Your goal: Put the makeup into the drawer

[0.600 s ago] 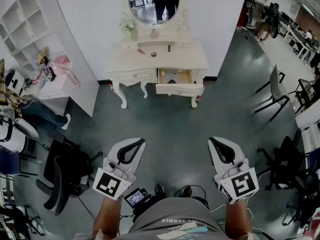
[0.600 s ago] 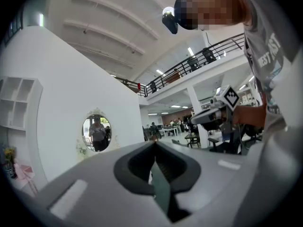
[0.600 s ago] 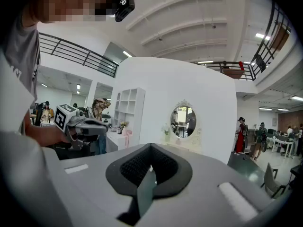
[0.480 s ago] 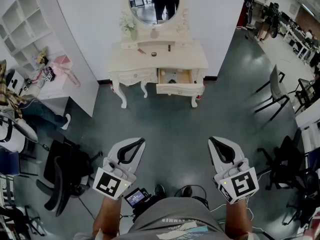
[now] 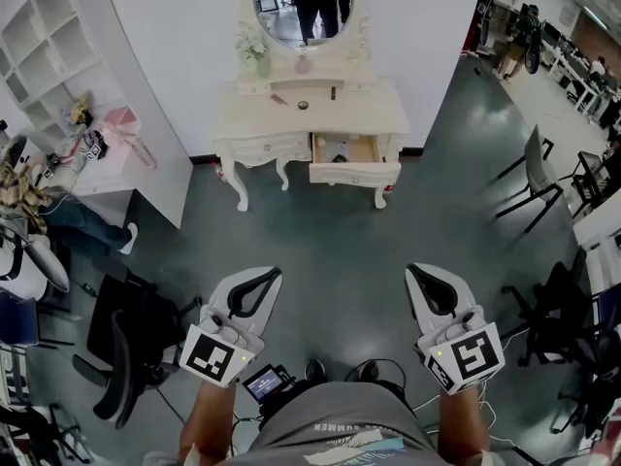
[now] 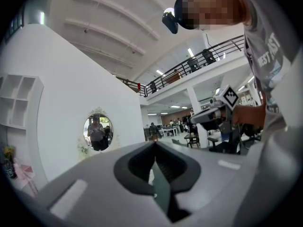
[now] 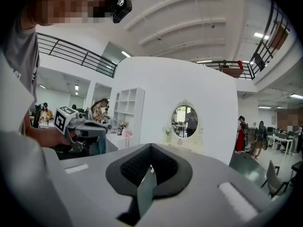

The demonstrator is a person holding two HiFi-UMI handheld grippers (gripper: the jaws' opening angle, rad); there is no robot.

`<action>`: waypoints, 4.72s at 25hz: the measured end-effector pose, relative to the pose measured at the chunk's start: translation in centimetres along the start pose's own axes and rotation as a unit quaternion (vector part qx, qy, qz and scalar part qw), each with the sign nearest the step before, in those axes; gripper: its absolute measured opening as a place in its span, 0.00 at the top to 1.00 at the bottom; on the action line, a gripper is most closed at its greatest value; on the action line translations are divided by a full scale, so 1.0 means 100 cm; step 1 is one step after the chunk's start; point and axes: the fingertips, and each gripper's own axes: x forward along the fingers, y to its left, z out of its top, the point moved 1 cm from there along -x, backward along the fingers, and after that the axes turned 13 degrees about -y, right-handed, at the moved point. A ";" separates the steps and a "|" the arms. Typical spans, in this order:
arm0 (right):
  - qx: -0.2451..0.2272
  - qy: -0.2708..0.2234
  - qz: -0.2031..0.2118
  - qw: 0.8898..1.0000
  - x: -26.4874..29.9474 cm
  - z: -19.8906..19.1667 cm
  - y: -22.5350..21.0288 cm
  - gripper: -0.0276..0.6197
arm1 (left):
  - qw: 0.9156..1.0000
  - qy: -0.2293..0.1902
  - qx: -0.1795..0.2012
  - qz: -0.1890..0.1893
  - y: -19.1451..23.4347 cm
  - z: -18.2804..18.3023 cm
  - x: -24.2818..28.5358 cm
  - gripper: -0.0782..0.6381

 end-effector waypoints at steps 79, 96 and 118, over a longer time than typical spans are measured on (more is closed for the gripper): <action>0.035 0.014 -0.003 0.999 0.502 -0.084 -0.226 0.94 | 1.000 0.005 -0.016 0.013 0.418 -0.140 0.319 0.89; 0.045 0.036 0.025 0.998 0.595 -0.131 -0.282 0.91 | 0.999 0.016 -0.008 0.044 0.470 -0.176 0.362 0.89; 0.067 0.158 0.020 0.985 0.793 -0.329 -0.398 0.71 | 0.985 0.113 -0.075 0.108 0.533 -0.293 0.407 0.89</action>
